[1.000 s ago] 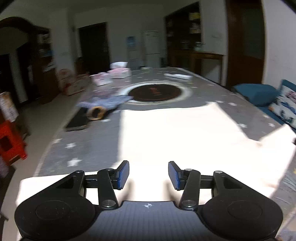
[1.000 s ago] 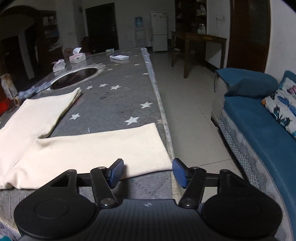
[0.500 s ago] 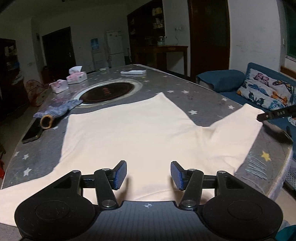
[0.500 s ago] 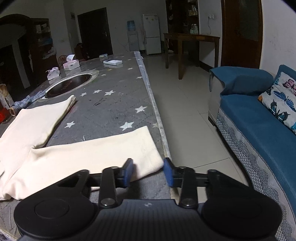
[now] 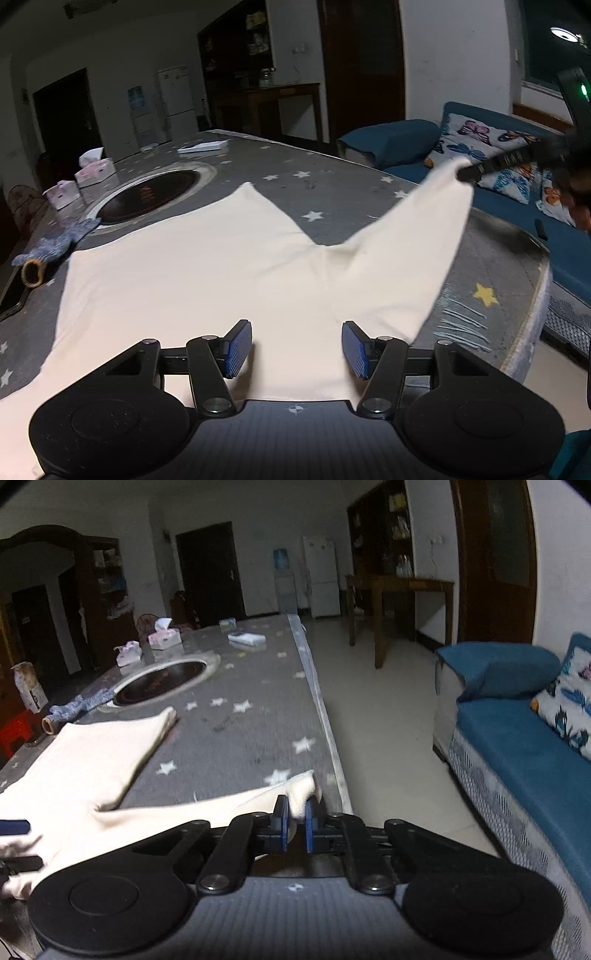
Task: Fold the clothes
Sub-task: 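Lift the held sleeve and fold it across the body, open right gripper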
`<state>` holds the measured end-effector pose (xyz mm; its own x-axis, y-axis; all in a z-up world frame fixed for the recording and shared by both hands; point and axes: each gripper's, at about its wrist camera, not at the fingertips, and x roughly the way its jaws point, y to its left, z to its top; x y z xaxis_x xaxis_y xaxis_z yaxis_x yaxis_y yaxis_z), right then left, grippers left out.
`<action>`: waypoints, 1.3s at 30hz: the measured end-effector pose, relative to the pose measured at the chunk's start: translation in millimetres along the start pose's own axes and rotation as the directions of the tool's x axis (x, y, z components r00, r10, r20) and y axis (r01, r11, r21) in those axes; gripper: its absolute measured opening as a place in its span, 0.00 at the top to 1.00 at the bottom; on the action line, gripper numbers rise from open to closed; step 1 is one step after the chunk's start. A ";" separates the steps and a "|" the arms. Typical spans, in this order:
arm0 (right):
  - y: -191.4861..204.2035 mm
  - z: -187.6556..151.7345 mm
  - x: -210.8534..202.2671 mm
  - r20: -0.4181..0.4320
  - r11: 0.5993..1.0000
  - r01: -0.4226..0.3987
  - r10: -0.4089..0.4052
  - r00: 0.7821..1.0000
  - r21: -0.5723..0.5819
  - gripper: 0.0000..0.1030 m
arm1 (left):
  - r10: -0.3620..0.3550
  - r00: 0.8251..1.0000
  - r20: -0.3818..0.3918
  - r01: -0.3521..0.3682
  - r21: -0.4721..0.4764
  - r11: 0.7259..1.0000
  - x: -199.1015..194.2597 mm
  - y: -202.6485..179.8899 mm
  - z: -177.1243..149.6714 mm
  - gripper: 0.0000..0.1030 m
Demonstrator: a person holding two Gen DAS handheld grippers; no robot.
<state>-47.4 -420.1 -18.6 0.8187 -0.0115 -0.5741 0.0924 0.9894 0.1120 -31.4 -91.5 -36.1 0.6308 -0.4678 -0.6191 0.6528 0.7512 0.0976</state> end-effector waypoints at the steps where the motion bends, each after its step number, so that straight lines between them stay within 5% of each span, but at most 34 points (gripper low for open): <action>1: 3.3 3.9 -2.0 0.009 1.000 -0.004 0.004 1.000 -0.013 0.93 | -0.013 1.000 0.002 0.013 0.006 1.000 0.7 -2.6 -0.1 0.44; 9: 62.1 43.7 -18.9 0.084 0.981 -0.096 0.112 0.990 -0.170 0.93 | -0.090 0.996 0.020 0.090 0.035 0.995 1.9 -15.1 -3.2 0.44; 18: 140.7 84.1 -31.5 0.126 0.912 -0.201 0.261 0.957 -0.358 0.93 | -0.039 0.996 0.074 0.044 -0.063 0.997 -30.9 23.8 -17.0 0.41; 29: 273.6 77.3 7.3 -0.025 0.761 -0.387 0.440 0.898 -0.521 0.93 | 0.080 0.995 0.067 -0.067 -0.179 0.982 -62.0 66.5 -47.9 0.40; 39: 303.3 48.0 25.8 -0.161 0.691 -0.490 0.485 0.859 -0.531 0.82 | 0.116 0.991 0.061 -0.101 -0.213 0.972 -67.6 79.8 -53.7 0.37</action>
<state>28.9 -127.3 39.5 0.6570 0.4938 -0.5697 -0.6382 0.7665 -0.0716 -44.5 25.1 -28.4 0.7269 -0.4049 -0.5546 0.4813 0.8765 -0.0091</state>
